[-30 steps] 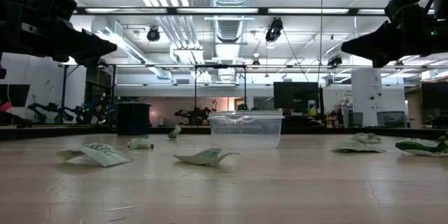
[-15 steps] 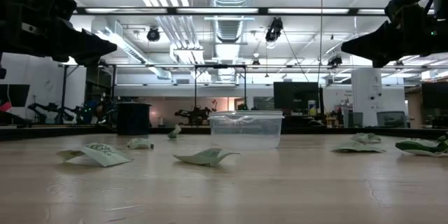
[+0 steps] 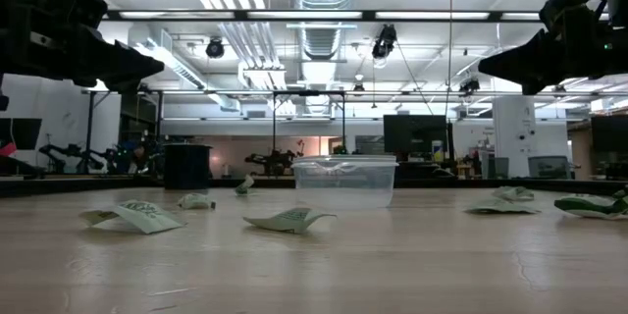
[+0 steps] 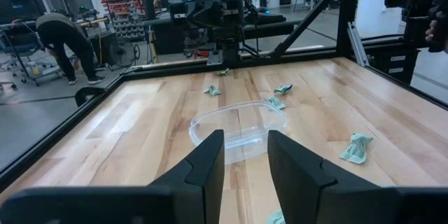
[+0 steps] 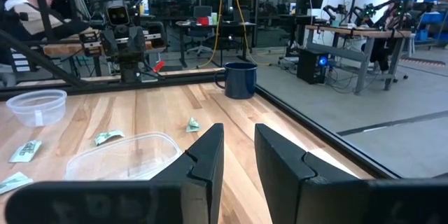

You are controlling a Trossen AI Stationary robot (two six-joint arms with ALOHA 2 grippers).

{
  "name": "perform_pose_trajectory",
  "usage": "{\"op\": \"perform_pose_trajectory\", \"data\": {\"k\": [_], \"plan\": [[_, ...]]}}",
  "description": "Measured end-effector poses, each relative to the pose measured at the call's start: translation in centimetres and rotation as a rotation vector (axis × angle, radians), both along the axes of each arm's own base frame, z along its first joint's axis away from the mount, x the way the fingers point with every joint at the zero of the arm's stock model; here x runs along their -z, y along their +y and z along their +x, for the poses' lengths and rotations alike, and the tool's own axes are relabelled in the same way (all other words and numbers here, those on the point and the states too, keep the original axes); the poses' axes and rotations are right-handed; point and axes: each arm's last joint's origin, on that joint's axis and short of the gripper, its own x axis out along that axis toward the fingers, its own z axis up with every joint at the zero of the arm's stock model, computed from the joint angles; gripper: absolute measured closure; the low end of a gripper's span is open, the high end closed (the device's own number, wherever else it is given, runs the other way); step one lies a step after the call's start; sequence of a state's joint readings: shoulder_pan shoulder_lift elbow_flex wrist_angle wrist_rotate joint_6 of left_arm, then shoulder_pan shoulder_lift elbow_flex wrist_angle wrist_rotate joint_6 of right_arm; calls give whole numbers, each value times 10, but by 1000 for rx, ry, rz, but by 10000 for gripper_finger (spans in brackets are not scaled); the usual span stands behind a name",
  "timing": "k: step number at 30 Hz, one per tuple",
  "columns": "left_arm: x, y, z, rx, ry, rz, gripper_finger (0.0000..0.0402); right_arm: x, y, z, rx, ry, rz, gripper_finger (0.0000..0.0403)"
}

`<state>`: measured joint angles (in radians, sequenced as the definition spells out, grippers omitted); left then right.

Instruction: Pick and place items into bin

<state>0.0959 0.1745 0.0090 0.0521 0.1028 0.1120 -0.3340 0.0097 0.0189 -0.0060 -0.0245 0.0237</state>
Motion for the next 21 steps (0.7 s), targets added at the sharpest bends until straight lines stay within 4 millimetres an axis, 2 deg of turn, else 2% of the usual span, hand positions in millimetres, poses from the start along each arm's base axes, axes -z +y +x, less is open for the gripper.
{"op": "perform_pose_trajectory", "data": {"k": [21], "plan": [[0, 0, 0, 0, 0, 0, 308, -5, 0, 0, 1, -44, -36, 330]]}}
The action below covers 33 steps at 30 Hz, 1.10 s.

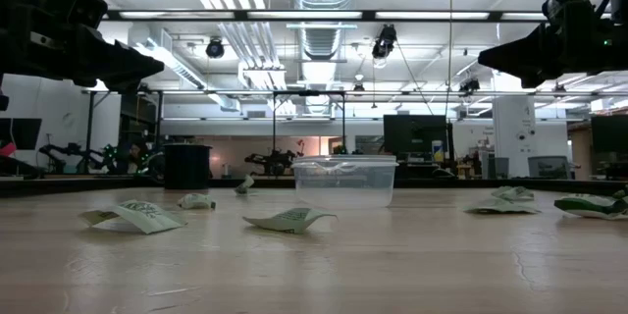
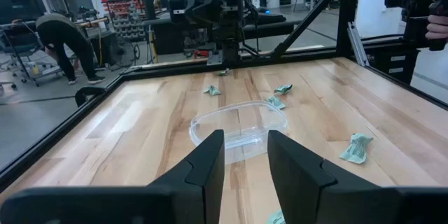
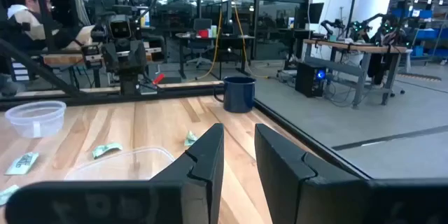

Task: Pick and place items into bin
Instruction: Put the stevia packet into the transparent bin

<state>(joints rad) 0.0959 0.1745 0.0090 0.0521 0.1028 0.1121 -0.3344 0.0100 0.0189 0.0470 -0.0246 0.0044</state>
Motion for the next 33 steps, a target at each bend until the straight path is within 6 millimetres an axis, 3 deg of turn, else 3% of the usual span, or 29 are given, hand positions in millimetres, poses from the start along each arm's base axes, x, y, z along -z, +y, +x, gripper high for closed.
{"op": "perform_pose_trajectory", "data": {"k": [6, 15, 23, 33], "plan": [[0, 0, 0, 0, 0, 0, 308, -6, 0, 0, -7, -79, 50, 330], [0, 0, 0, 0, 0, 0, 308, -36, 3, -9, -63, -438, 104, 330], [0, 0, 0, 0, 0, 0, 308, -68, 11, -31, -113, -820, -47, 330], [0, 0, 0, 0, 0, 0, 308, -86, 21, -56, -121, -1081, -282, 330]]}}
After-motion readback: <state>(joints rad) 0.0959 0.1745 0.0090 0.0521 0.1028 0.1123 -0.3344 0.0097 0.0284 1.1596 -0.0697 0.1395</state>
